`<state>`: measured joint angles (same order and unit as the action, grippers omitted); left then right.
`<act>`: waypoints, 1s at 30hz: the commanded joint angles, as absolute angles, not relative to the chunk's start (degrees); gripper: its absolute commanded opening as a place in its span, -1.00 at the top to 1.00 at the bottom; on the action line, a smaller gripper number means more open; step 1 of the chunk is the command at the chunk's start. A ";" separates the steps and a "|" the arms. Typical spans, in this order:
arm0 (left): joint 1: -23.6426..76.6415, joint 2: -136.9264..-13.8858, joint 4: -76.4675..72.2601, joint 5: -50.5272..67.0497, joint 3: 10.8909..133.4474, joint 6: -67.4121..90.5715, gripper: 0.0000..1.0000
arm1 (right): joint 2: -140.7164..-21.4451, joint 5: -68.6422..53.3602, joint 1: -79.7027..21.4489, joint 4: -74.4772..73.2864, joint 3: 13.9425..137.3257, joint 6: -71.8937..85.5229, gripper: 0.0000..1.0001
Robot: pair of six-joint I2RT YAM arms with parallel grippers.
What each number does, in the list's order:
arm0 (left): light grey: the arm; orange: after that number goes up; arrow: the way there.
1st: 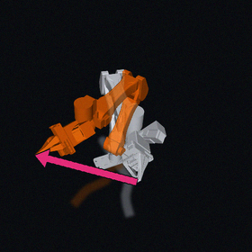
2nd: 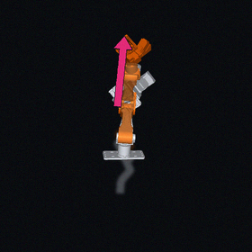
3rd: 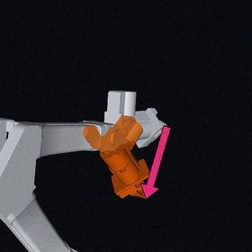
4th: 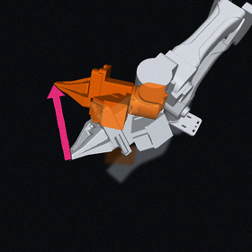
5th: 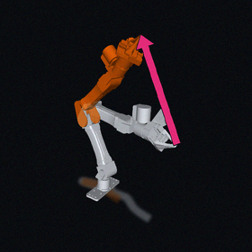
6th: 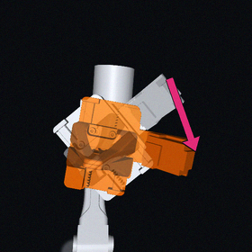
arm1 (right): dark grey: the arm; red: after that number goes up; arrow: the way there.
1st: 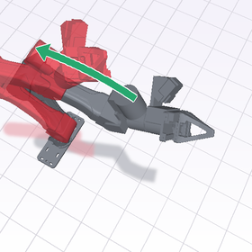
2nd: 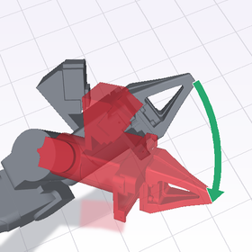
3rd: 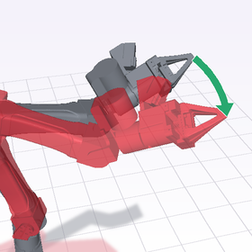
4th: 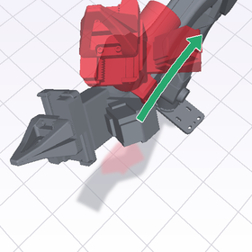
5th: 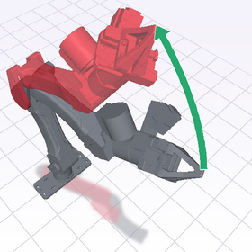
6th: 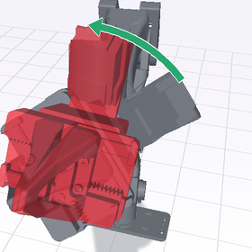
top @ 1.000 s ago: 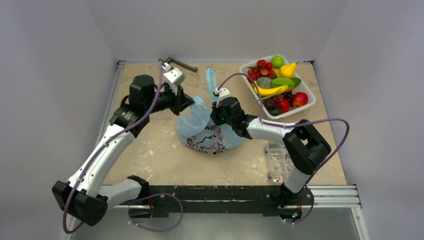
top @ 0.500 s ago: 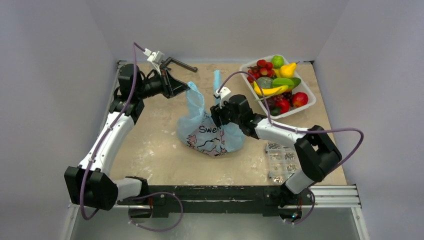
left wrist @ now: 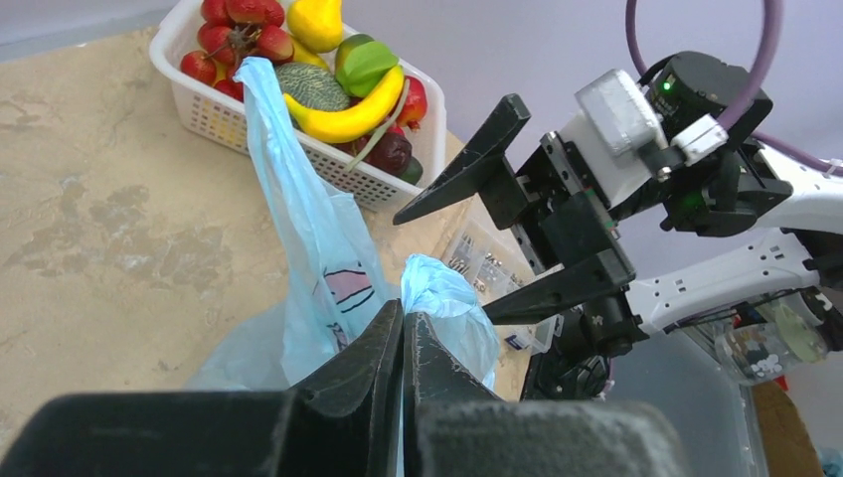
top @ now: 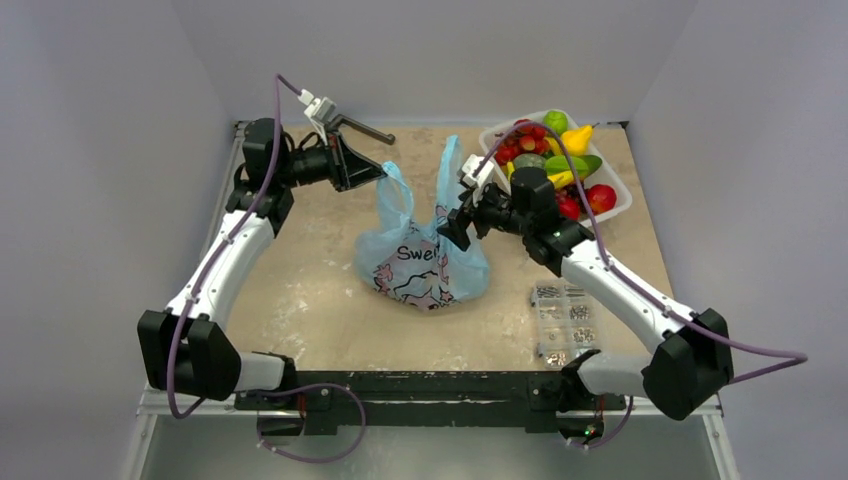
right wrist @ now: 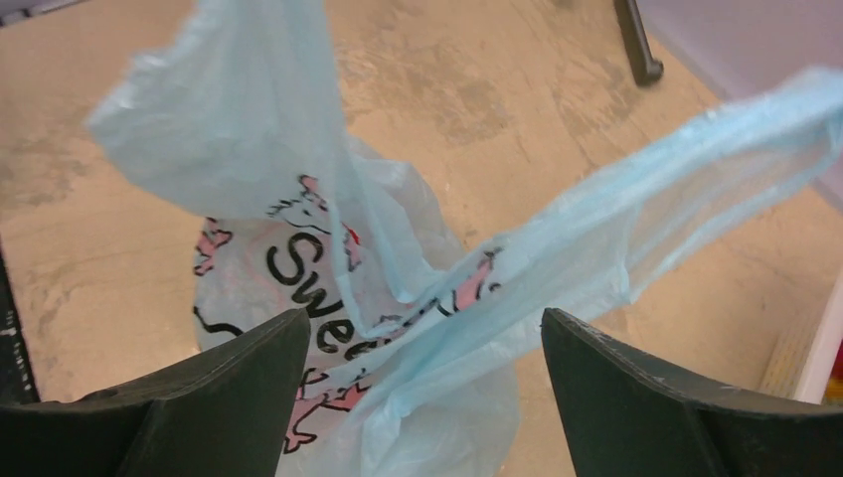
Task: Place the fake fruits into the plastic bag and tie a complex knot
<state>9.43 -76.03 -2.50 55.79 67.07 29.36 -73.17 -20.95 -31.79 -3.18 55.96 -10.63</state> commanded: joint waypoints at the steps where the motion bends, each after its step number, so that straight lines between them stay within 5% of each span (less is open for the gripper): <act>1: 9.05 -77.17 -5.12 61.16 71.30 28.38 1.00 | -71.47 -35.72 -31.68 -2.84 60.02 -14.94 -0.63; 4: 9.05 -78.13 -5.16 63.19 72.54 29.06 1.00 | -75.74 -38.48 -32.42 2.05 62.90 -10.52 -0.38; 9: 9.63 -79.46 -3.23 65.58 73.43 29.10 1.00 | -82.10 -39.16 -34.21 11.64 66.65 -5.23 -0.71; 18: 14.36 -80.72 -0.25 65.59 74.17 26.20 1.00 | -89.12 -43.68 -37.88 17.64 72.33 -4.40 -0.67; 20: 15.62 -80.93 4.74 65.41 75.32 22.33 1.00 | -89.68 -44.41 -37.92 18.35 72.57 -4.72 -0.40; 23: 16.00 -80.23 7.24 63.59 76.00 20.25 0.97 | -89.69 -45.33 -37.96 18.20 72.38 -5.63 0.44; 26: 11.37 -76.62 4.40 60.74 74.83 20.35 -0.08 | -88.81 -46.73 -37.91 16.61 71.07 -6.85 0.99; 29: 4.15 -70.13 5.55 56.19 73.18 13.51 -0.88 | -87.37 -46.69 -37.82 16.76 68.84 -6.88 1.00; 30: 2.74 -68.25 10.48 56.07 73.50 8.16 -0.98 | -86.96 -46.48 -37.83 16.74 68.34 -6.84 1.00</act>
<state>9.37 -77.14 5.87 60.58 73.14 20.56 -90.30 -44.64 -37.10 14.20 69.65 -5.91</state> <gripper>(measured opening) 0.874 0.008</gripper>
